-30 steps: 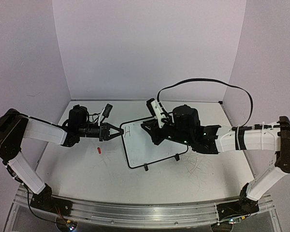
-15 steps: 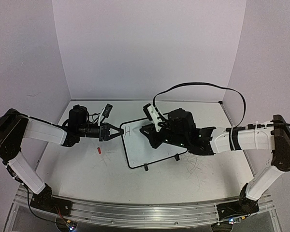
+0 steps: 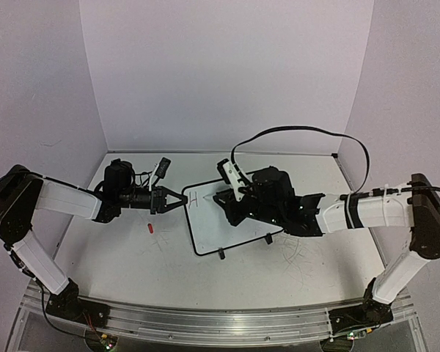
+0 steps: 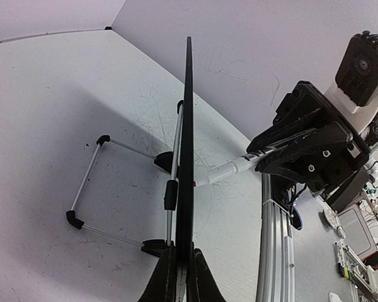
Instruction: Write a sentence on the whiteboard
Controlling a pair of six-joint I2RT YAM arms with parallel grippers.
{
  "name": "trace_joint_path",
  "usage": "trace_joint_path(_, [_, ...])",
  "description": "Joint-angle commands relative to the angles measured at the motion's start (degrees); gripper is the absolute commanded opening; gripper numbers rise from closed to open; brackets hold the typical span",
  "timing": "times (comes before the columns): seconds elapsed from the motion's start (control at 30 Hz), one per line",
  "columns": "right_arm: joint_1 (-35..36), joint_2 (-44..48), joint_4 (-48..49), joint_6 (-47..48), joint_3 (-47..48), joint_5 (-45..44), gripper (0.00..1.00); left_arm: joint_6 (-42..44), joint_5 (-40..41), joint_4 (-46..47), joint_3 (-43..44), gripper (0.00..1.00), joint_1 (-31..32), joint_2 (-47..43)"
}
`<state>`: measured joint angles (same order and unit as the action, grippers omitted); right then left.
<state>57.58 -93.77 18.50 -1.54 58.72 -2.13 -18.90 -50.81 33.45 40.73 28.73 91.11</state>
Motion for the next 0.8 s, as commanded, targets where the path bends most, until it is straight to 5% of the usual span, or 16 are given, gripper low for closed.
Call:
trace_joint_path(0.0, [0.13, -1.10, 1.63, -0.26, 2.26, -1.15, 0.00, 0.35, -1.68, 1.59, 0.14, 0.00, 0.01, -1.55])
trace_joint_path(0.77, [0.84, -2.26, -0.41, -0.66, 2.59, 1.04, 0.00, 0.35, -1.77, 1.61, 0.31, 0.00, 0.01, -1.38])
